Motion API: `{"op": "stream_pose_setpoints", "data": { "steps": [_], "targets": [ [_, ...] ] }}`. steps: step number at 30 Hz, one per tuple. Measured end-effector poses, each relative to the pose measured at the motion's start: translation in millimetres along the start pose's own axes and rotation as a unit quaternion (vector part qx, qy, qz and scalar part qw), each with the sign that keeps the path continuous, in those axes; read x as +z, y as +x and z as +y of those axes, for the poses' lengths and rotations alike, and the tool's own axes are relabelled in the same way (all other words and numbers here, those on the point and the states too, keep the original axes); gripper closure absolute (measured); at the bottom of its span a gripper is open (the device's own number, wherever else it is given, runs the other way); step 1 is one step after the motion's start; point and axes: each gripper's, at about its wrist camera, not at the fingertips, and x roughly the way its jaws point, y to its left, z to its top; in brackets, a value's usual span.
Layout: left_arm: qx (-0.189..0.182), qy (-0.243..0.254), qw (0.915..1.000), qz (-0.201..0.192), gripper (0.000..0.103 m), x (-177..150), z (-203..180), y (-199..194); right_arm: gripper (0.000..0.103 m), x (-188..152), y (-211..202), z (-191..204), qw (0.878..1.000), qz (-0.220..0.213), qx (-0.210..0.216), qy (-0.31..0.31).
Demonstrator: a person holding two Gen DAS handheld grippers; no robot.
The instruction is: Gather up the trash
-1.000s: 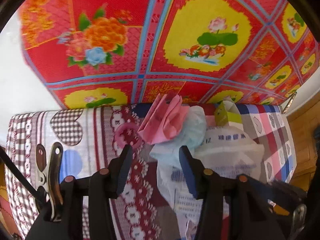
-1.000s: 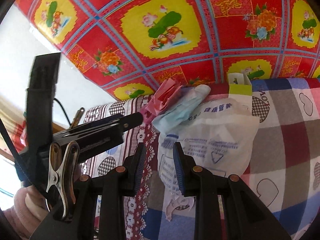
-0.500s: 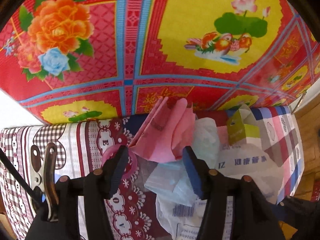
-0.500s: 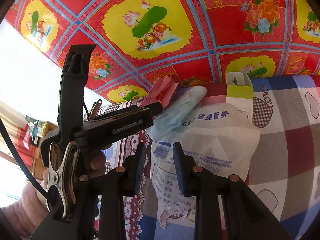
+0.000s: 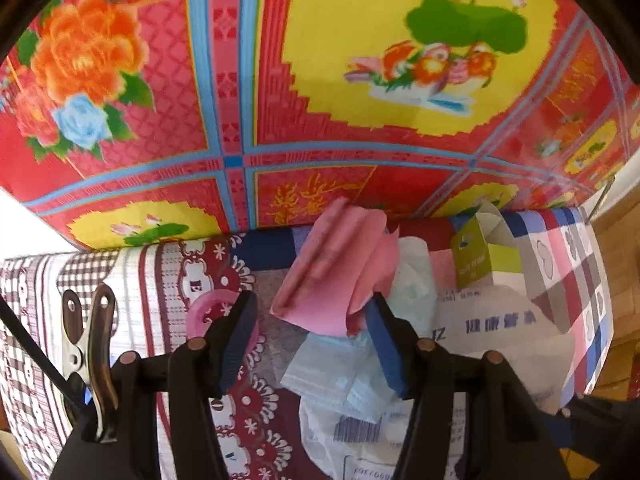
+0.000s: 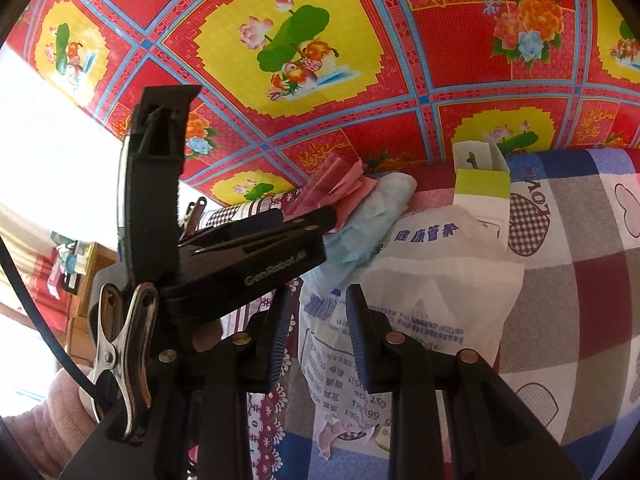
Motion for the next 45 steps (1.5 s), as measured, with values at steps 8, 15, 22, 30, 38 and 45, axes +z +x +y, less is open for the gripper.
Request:
{"op": "stream_pose_setpoints", "data": {
  "steps": [8, 15, 22, 30, 38, 45],
  "targets": [
    [-0.015, -0.008, 0.9999, -0.003, 0.064, -2, -5, 6, 0.074, -2, -4, -2, 1.000, 0.000, -0.007, 0.006],
    [-0.025, -0.009, 0.9993, -0.026, 0.084, -8, 2, -13, 0.074, -4, -5, -7, 1.000, -0.001, -0.010, 0.009],
    [-0.033, -0.035, 0.9981, -0.038, 0.087, -18, 28, -30, 0.074, -4, 2, 2, 1.000, 0.002, -0.014, 0.001],
    [-0.038, -0.079, 0.9943, -0.061, 0.087, -24, 53, -63, 0.074, 1, 11, 13, 1.000, 0.005, -0.018, -0.003],
    [-0.033, -0.125, 0.9890, -0.073, 0.087, -48, 89, -93, 0.074, 9, 34, 16, 0.999, 0.016, -0.029, 0.007],
    [-0.027, -0.149, 0.9850, -0.083, 0.087, -69, 114, -113, 0.067, 17, 62, 8, 0.997, 0.028, -0.070, 0.029]
  ]
}}
